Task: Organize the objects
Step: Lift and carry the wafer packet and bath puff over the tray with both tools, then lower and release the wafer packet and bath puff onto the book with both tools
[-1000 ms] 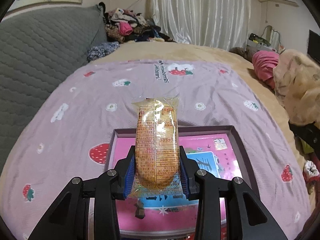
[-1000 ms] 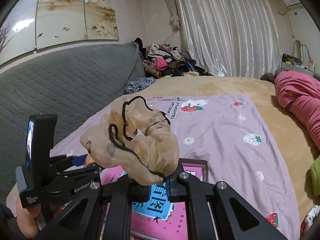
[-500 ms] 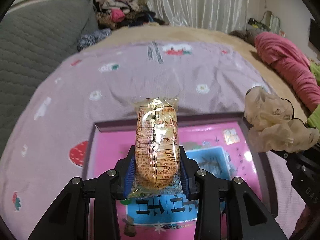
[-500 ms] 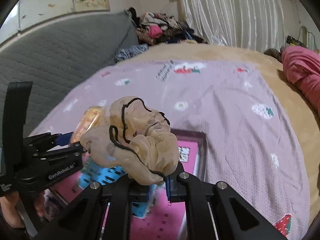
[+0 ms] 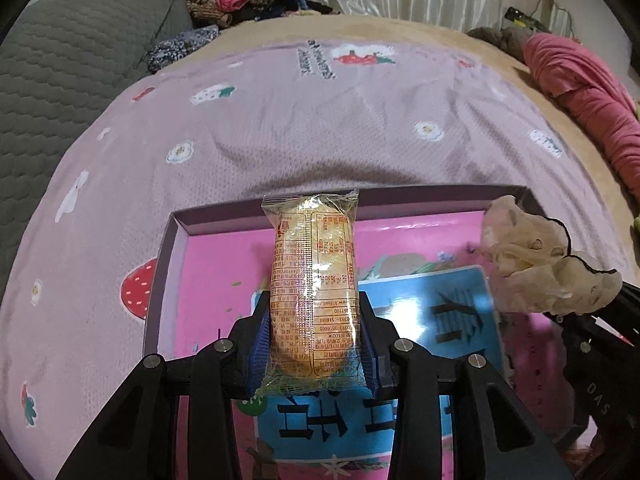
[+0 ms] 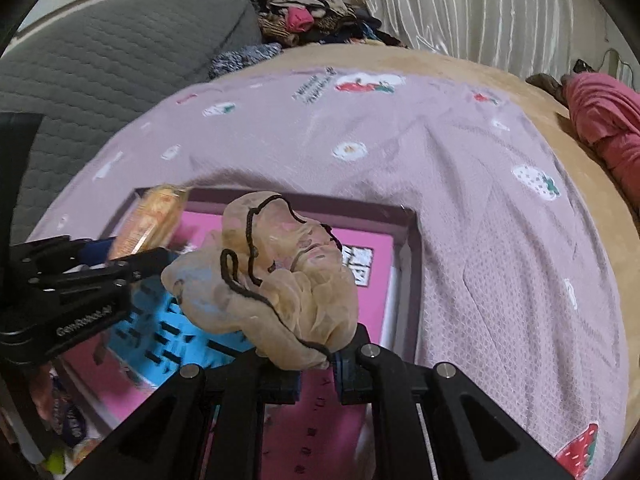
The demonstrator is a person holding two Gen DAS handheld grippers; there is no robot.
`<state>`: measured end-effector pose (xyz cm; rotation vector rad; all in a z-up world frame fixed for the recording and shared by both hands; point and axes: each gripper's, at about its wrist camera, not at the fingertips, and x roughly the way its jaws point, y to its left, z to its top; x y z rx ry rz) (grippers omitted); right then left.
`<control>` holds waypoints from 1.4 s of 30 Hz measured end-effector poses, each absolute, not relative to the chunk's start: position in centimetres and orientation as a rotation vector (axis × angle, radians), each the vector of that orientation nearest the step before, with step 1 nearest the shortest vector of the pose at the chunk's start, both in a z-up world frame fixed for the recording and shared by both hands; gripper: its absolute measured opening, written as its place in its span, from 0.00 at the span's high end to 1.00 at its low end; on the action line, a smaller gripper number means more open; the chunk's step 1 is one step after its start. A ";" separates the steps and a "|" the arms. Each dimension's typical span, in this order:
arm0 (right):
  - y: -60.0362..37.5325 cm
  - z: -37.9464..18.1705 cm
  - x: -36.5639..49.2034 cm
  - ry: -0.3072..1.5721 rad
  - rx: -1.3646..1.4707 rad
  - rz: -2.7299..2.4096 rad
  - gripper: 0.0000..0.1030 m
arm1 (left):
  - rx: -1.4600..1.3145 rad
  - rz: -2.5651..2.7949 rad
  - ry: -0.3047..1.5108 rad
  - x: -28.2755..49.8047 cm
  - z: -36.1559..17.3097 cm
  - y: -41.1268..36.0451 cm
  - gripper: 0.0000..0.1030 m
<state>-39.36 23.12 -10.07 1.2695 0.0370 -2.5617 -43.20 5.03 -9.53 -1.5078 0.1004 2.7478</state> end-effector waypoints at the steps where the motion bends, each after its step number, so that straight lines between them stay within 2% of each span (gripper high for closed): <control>1: 23.3 -10.3 -39.5 0.029 1.283 -2.560 0.88 | -1.512 2.748 0.099 -43.3 -9.6 4.8 0.61; 8: 23.0 -11.2 -39.9 0.045 1.309 -2.551 0.88 | -1.542 2.756 0.103 -44.1 -10.4 4.4 0.60; 11: 22.8 -11.6 -40.2 0.054 1.331 -2.540 0.84 | -1.561 2.759 0.127 -44.3 -10.8 4.3 0.60; 14: 22.9 -11.7 -40.2 0.052 1.339 -2.538 0.74 | -1.577 2.755 0.112 -44.4 -10.9 4.0 0.59; 15: 22.9 -11.6 -40.3 0.054 1.341 -2.542 0.67 | -1.579 2.760 0.103 -44.4 -10.9 3.9 0.58; 17: 23.0 -11.5 -40.3 0.066 1.341 -2.558 0.58 | -1.587 2.764 0.093 -44.4 -10.9 3.6 0.45; 19: 23.0 -11.4 -40.2 0.077 1.339 -2.563 0.55 | -1.597 2.762 0.076 -44.5 -10.7 3.4 0.37; 26: 22.6 -11.1 -40.0 0.125 1.330 -2.569 0.47 | -1.594 2.764 0.046 -43.8 -9.5 2.8 0.37; 28: 22.6 -10.7 -39.8 0.129 1.312 -2.572 0.40 | -1.596 2.759 0.039 -43.6 -9.0 2.7 0.37; 30: 22.6 -10.4 -39.6 0.131 1.299 -2.582 0.36 | -1.595 2.770 0.068 -43.3 -8.6 2.9 0.32; 31: 22.7 -10.1 -39.5 0.128 1.289 -2.590 0.35 | -1.593 2.782 0.080 -43.1 -8.3 2.9 0.24; 40: 23.2 -9.4 -39.4 0.091 1.269 -2.631 0.30 | -1.543 2.818 0.183 -42.5 -7.1 3.8 0.23; 42: 23.2 -9.5 -39.5 0.099 1.282 -2.641 0.24 | -1.547 2.818 0.169 -42.5 -7.1 3.7 0.23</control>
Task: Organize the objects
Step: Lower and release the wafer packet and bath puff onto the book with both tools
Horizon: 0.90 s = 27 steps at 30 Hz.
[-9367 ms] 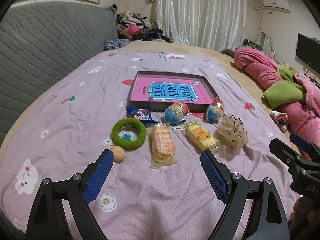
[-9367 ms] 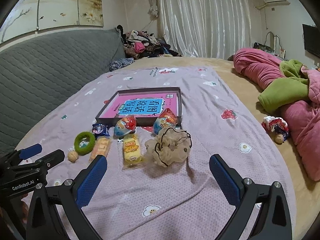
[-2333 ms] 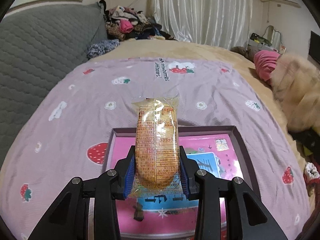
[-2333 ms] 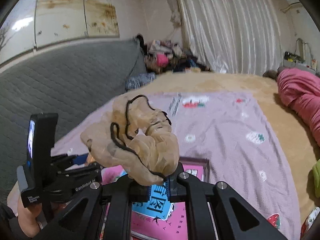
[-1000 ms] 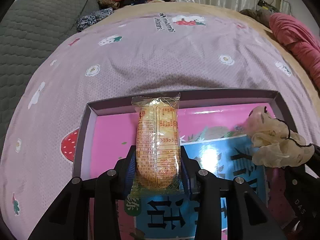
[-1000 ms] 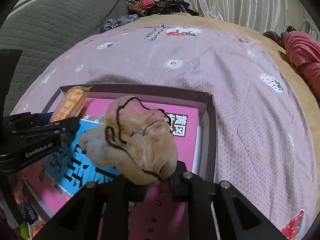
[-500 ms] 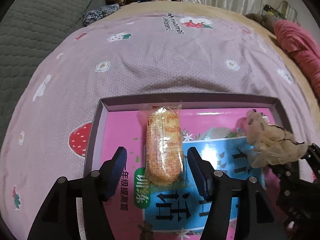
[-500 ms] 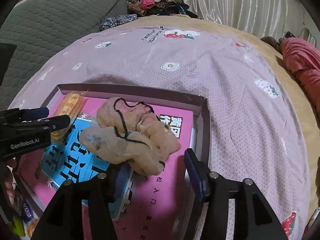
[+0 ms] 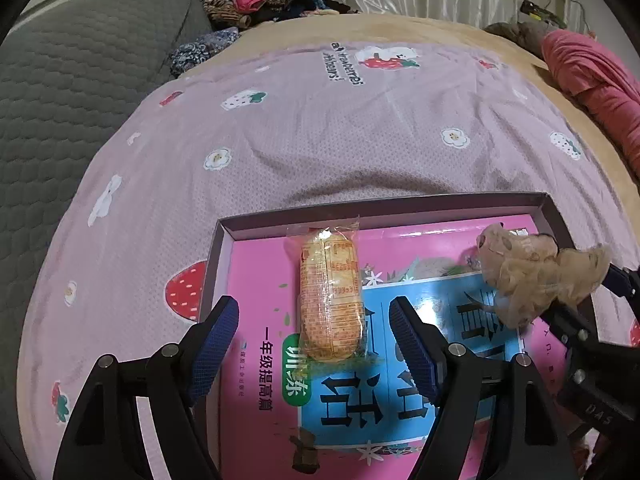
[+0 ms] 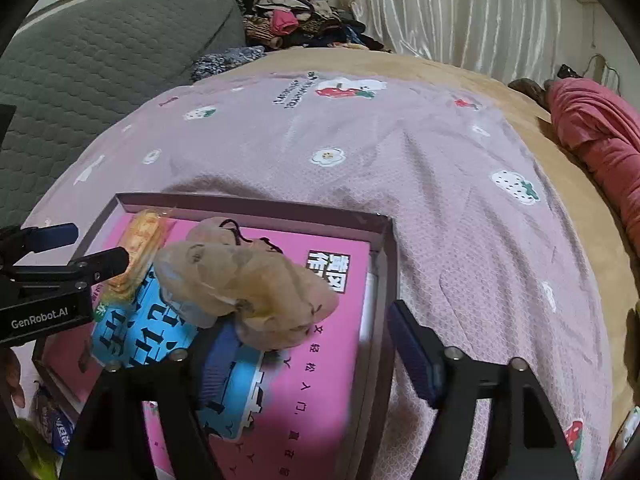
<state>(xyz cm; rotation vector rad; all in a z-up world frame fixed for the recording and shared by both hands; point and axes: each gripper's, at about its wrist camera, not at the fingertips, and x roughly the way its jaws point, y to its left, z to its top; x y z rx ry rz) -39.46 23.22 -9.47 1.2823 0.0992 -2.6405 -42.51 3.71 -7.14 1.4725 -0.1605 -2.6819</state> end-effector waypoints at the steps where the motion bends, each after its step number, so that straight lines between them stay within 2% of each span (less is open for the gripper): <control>1: 23.0 -9.6 -39.5 0.134 1.296 -2.640 0.24 | 1.474 -2.683 -0.152 -42.5 -7.1 3.6 0.23; 9: 23.1 -8.3 -38.7 0.120 1.240 -2.655 0.24 | 1.435 -2.697 -0.114 -41.6 -6.2 2.9 0.23; 15: 23.4 -7.7 -38.6 0.073 1.236 -2.671 0.17 | 1.431 -2.713 -0.099 -41.1 -5.6 2.6 0.23; 27: 23.7 -6.0 -37.9 0.021 1.158 -2.703 0.17 | 1.413 -2.739 -0.070 -40.7 -4.9 2.5 0.23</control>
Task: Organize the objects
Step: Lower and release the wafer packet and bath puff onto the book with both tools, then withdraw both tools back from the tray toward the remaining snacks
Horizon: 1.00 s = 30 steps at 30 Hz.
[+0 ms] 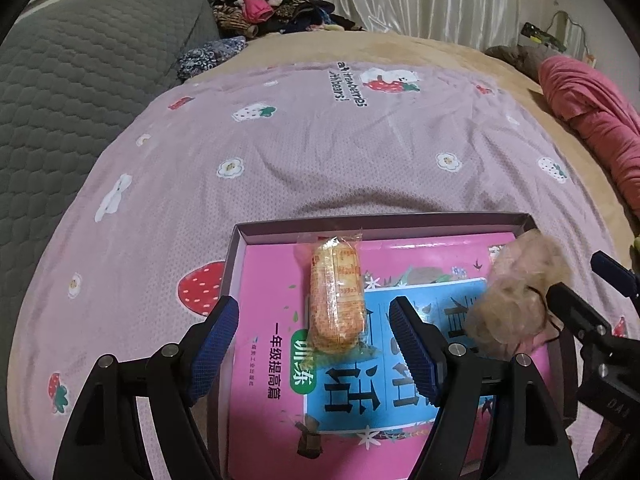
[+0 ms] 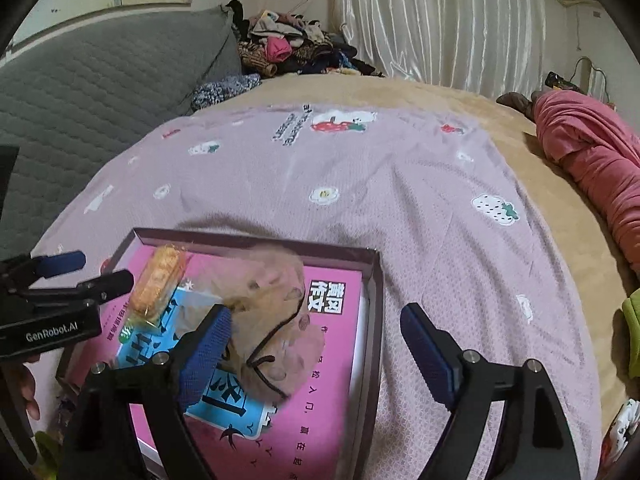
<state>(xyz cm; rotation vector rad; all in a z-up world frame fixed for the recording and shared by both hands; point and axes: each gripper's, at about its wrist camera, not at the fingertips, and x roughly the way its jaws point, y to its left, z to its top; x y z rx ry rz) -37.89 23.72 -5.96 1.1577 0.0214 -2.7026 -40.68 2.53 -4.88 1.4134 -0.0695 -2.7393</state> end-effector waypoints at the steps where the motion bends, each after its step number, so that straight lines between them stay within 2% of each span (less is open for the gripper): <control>1: 23.8 -6.0 -38.0 0.008 1.164 -2.701 0.17 | 1.417 -2.739 -0.072 -40.6 -4.9 2.5 0.23; 23: 22.9 -4.2 -35.3 0.066 1.128 -2.728 0.16 | 1.336 -2.797 0.012 -37.1 -2.7 1.2 0.22; 27: 22.1 -3.6 -34.0 0.090 1.126 -2.733 0.12 | 1.319 -2.820 0.004 -35.0 -1.9 1.1 0.20; 30: 21.7 -3.2 -33.1 0.089 1.142 -2.729 0.11 | 1.319 -2.828 0.034 -33.6 -1.3 0.7 0.20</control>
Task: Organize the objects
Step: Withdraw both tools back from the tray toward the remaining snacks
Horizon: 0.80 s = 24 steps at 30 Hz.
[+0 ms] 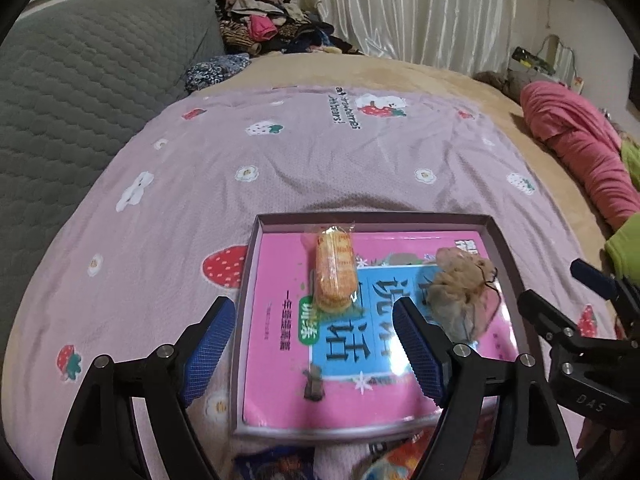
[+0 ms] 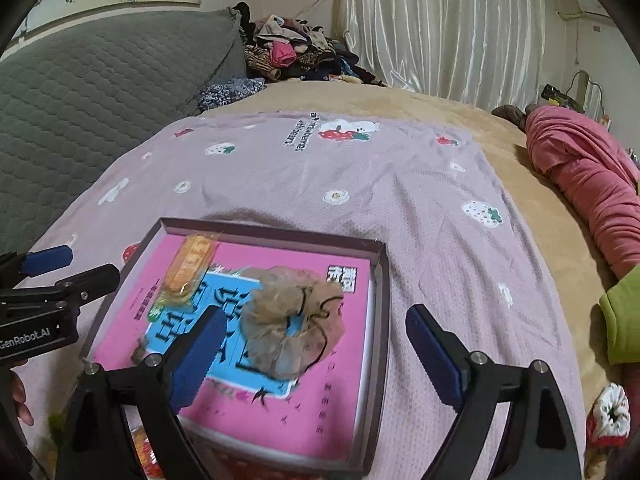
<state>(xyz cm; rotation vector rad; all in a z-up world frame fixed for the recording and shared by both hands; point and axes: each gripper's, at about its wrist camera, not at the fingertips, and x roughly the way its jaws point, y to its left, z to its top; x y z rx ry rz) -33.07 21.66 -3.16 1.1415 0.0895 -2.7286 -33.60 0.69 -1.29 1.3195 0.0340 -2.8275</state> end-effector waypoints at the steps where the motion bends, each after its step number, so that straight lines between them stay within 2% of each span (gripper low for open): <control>1: 21.6 -2.8 -32.5 0.080 1.139 -2.729 0.11 | 1.321 -2.827 0.049 -33.1 -1.1 0.5 0.20; 5: 21.2 -1.7 -31.1 0.063 1.133 -2.730 0.11 | 1.314 -2.832 0.085 -31.2 -0.3 0.0 0.20; 8: 20.5 -0.9 -29.8 0.081 1.127 -2.727 0.07 | 1.317 -2.843 0.112 -30.0 0.2 -0.1 0.20; 15: 19.4 1.3 -26.3 0.128 1.124 -2.732 0.07 | 1.293 -2.869 0.164 -26.7 2.5 -1.0 0.20; 24: 19.1 4.4 -21.7 0.137 1.090 -2.747 0.07 | 1.250 -2.888 0.152 -21.8 5.3 -2.3 0.20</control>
